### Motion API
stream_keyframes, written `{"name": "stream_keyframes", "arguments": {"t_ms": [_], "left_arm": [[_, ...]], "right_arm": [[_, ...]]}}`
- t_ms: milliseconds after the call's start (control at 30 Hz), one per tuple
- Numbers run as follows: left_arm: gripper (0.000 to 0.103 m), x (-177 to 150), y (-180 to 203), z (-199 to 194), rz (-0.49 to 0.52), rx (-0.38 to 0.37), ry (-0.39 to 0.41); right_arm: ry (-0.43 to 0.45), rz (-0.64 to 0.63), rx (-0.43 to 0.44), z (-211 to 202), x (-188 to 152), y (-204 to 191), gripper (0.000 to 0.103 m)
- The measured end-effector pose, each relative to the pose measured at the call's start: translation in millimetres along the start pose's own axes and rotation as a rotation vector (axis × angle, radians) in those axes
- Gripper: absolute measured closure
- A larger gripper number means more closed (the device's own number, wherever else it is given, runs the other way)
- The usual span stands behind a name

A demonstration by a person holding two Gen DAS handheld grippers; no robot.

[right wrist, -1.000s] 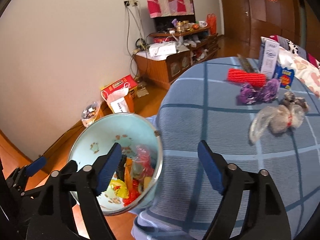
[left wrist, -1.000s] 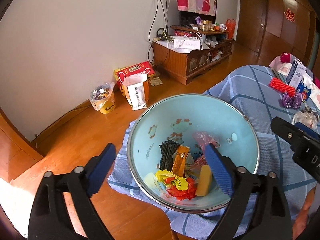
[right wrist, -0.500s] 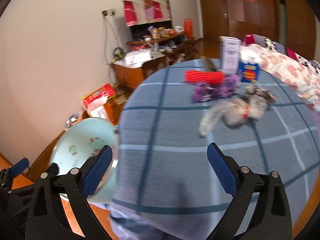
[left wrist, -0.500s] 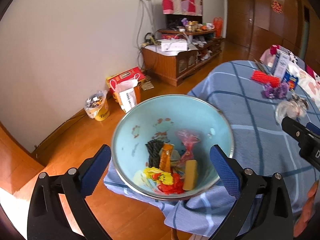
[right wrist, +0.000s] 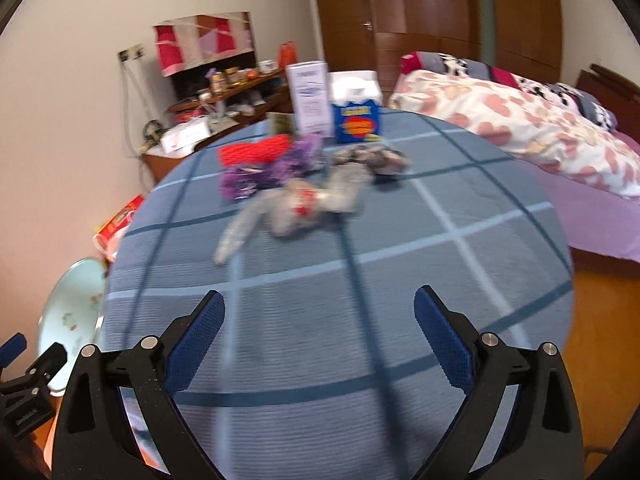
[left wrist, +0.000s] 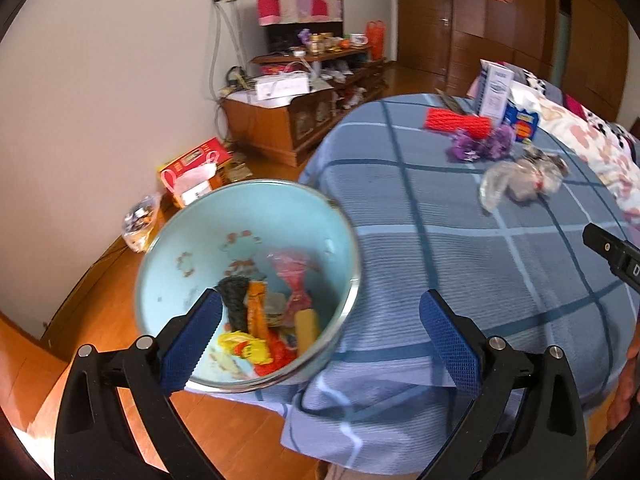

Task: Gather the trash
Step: 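Move both open tools back toward the remaining trash on the table, then grasp the clear red-printed bag with left tool while right tool grasps patterned cloth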

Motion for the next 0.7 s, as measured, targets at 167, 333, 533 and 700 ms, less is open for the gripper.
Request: {"name": "stream_keyframes", "arguments": {"t_ms": [167, 333, 533, 700], "left_arm": [[0.012, 5.9, 32.2, 10.0, 0.058, -0.060, -0.003], [0.022, 16.2, 76.0, 24.8, 0.114, -0.158, -0.022], [0.022, 37.1, 125.7, 41.5, 0.196, -0.206, -0.002], [0.022, 60.1, 170.8, 60.9, 0.217, -0.274, -0.007]], "right_arm": [[-0.005, 0.032, -0.041, 4.5, 1.8, 32.1, 0.011], [0.001, 0.041, -0.079, 8.2, 7.0, 56.2, 0.026], [-0.023, 0.038, -0.106, 20.9, 14.4, 83.0, 0.030], [-0.037, 0.039, -0.116, 30.7, 24.4, 103.1, 0.030]]}}
Point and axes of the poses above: each gripper's, at about its wrist camera, not at the fingertips, and z roughly the way its jaws point, y to its right, x to its top, the point moved 6 cm from there along z, roughly the way its jaws point, and after that the axes turned 3 degrees about -z, right-handed, at the moved point
